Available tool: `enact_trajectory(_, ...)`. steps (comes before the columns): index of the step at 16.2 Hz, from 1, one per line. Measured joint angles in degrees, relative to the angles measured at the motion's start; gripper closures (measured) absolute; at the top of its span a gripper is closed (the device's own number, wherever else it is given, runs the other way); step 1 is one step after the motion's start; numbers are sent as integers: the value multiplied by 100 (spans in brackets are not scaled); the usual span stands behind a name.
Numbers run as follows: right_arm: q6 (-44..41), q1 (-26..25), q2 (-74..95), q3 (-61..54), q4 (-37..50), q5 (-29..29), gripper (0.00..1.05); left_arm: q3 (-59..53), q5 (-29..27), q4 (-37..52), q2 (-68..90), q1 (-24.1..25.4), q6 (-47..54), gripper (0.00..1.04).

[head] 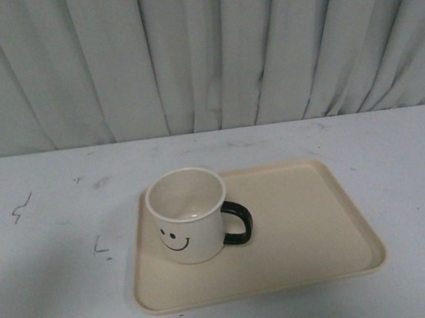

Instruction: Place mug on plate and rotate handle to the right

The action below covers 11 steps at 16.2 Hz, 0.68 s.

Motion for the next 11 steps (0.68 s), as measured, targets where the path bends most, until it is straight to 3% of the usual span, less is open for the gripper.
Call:
enact_trajectory(2, 2, 0, 0, 0, 0, 0, 6, -236, 455, -262, -424, 470, 0, 103)
enact_trajectory(3, 2, 0, 0, 0, -2, 0, 6, -326, 426, -382, -662, 518, -9, 103)
enact_trajectory(7, 2, 0, 0, 0, 0, 0, 6, -579, 496, -927, -1491, 476, -7, 103)
enact_trajectory(8, 0, 0, 0, 0, 0, 0, 6, -750, 496, -686, -1539, 476, -7, 103)
enact_trajectory(11, 2, 0, 0, 0, 0, 2, 6, -789, 496, -1401, -2271, 476, -9, 103)
